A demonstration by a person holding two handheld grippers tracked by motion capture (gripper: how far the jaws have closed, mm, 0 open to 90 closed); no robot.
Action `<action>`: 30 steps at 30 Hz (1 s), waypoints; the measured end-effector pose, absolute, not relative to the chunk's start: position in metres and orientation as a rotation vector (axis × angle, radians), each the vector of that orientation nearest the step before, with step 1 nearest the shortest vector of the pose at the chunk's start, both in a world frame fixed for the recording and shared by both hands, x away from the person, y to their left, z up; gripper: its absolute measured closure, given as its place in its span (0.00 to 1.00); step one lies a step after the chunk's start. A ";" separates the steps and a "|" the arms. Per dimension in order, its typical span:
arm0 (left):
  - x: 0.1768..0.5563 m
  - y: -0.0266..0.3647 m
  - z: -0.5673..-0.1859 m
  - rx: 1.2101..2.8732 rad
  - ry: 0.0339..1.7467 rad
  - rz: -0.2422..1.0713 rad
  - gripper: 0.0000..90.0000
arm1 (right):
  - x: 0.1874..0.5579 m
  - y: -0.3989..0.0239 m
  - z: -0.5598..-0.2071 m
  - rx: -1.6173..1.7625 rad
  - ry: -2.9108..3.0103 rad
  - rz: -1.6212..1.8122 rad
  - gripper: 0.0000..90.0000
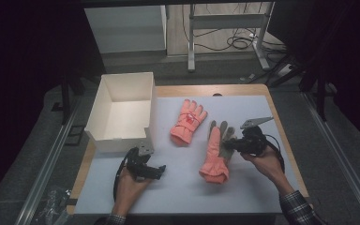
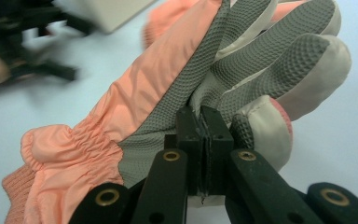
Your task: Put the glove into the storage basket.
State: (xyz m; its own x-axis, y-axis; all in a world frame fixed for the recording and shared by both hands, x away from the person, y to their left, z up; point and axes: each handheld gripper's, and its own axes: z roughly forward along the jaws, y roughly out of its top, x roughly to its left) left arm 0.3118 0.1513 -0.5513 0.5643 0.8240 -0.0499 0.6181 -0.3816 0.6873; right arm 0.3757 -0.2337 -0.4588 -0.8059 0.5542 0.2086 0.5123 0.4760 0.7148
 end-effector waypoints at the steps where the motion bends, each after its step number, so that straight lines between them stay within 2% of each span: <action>1: 0.312 0.151 -0.551 2.127 1.151 0.395 0.00 | 0.373 -0.231 -0.460 0.941 2.676 1.264 0.97; 12: 0.312 0.151 -0.551 2.126 1.152 0.394 0.00 | 0.372 -0.202 -0.492 0.770 2.856 1.121 0.95; 13: 0.312 0.151 -0.551 2.126 1.152 0.394 0.00 | 0.374 -0.201 -0.495 0.763 2.839 1.116 0.90; 15: 0.312 0.151 -0.551 2.126 1.152 0.394 0.00 | 0.375 -0.201 -0.495 0.753 2.829 1.111 0.87; 17: 0.312 0.151 -0.551 2.126 1.152 0.394 0.00 | 0.375 -0.201 -0.491 0.761 2.776 1.095 0.77; 19: 0.312 0.151 -0.551 2.126 1.152 0.394 0.00 | 0.375 -0.202 -0.490 0.772 2.763 1.098 0.75; 21: 0.312 0.151 -0.551 2.126 1.152 0.394 0.00 | 0.378 -0.204 -0.485 0.798 2.725 1.099 0.68; 26: 0.312 0.151 -0.551 2.126 1.152 0.394 0.00 | 0.386 -0.203 -0.478 0.841 2.660 1.125 0.58; 30: 0.312 0.151 -0.551 2.126 1.152 0.394 0.00 | 0.394 -0.195 -0.474 0.876 2.625 1.133 0.57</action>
